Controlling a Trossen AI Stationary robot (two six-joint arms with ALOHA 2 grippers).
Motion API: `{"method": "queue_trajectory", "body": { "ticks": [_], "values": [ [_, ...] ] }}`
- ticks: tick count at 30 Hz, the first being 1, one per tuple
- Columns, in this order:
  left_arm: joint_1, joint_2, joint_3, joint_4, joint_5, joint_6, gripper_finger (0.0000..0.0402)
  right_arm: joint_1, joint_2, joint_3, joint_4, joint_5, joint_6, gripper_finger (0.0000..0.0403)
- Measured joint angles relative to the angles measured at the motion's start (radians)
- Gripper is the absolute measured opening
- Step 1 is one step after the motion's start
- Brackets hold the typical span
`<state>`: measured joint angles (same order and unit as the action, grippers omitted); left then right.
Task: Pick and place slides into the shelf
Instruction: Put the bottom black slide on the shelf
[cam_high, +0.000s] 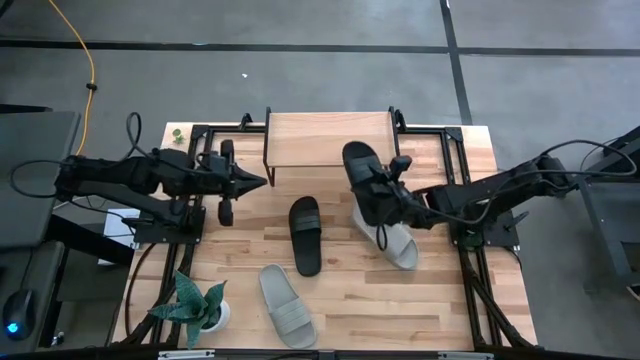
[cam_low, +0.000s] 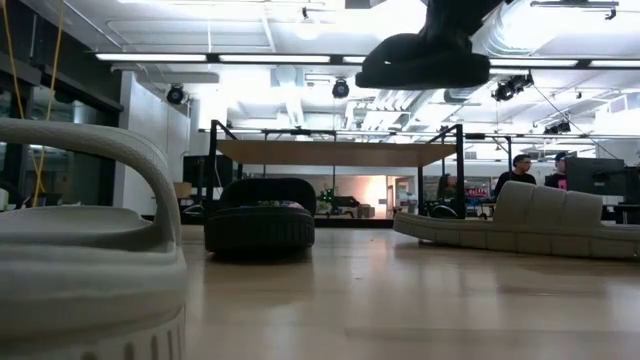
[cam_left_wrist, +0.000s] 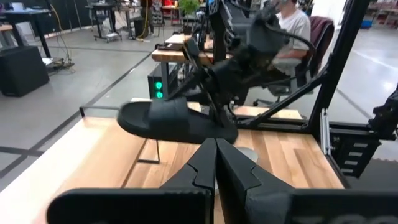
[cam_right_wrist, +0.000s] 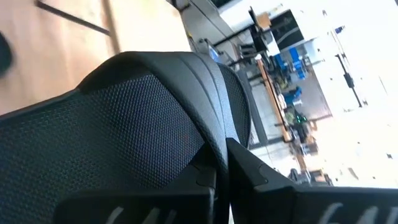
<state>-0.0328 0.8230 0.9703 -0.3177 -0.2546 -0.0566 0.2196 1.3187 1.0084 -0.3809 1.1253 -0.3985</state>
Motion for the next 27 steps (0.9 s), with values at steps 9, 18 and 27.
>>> {"method": "queue_trajectory", "body": {
  "ticks": [9,18,27],
  "values": [
    [0.0,0.067,0.0,-0.001,0.001,0.008,0.0001,-0.153,-0.077,0.0,0.005,-0.116,-0.018,0.0],
    [0.0,0.105,0.0,-0.01,0.009,0.008,0.0001,-0.283,-0.124,0.0,0.067,-0.261,-0.087,0.0],
    [0.0,0.125,0.0,-0.074,0.046,-0.018,0.0001,-0.39,-0.124,0.0,0.086,-0.37,-0.103,0.0]
  ]
}}
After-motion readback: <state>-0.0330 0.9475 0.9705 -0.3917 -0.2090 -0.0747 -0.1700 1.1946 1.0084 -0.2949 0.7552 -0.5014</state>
